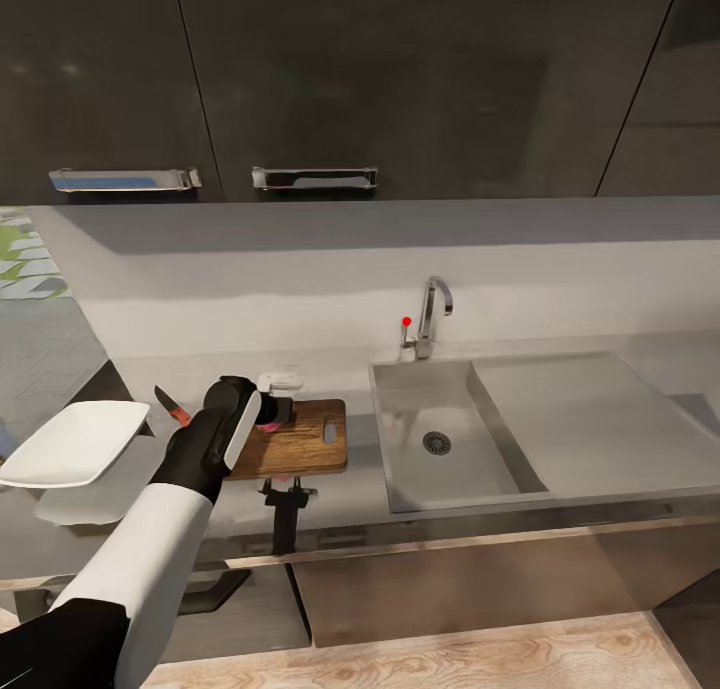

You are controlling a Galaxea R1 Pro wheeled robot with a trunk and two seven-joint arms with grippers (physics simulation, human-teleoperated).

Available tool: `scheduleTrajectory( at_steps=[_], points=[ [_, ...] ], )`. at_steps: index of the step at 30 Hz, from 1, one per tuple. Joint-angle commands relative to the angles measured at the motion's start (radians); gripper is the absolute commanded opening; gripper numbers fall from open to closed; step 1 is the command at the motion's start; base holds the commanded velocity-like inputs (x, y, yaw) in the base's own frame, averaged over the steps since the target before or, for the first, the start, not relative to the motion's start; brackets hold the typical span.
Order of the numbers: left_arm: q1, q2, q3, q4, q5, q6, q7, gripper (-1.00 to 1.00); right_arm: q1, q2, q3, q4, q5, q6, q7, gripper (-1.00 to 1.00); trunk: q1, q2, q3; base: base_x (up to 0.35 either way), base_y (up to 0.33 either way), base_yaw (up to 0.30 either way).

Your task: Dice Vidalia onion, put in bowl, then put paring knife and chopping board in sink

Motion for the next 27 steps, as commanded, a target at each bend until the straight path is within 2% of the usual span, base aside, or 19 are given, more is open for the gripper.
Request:
scheduleTrajectory(
  at_steps=[1, 18, 27],
  points=[
    [-0.001, 0.0, -0.001, 0.001, 0.005, 0.004, 0.005, -1.0, 0.0, 0.0, -0.001, -0.002, -0.007, -0.002, 0.003, 1.0, 0.001, -0.002, -0.002, 0.0, 0.0, 0.0],
    [-0.001, -0.003, -0.002, -0.006, 0.004, 0.006, 0.005, -1.0, 0.0, 0.0, -0.002, -0.002, -0.008, -0.003, 0.003, 1.0, 0.001, -0.002, -0.002, 0.0, 0.0, 0.0],
    [-0.001, -0.004, -0.003, 0.03, 0.005, 0.004, 0.005, -1.0, 0.0, 0.0, -0.003, -0.002, -0.008, -0.003, 0.003, 1.0, 0.001, -0.002, -0.002, 0.0, 0.0, 0.0]
  ],
)
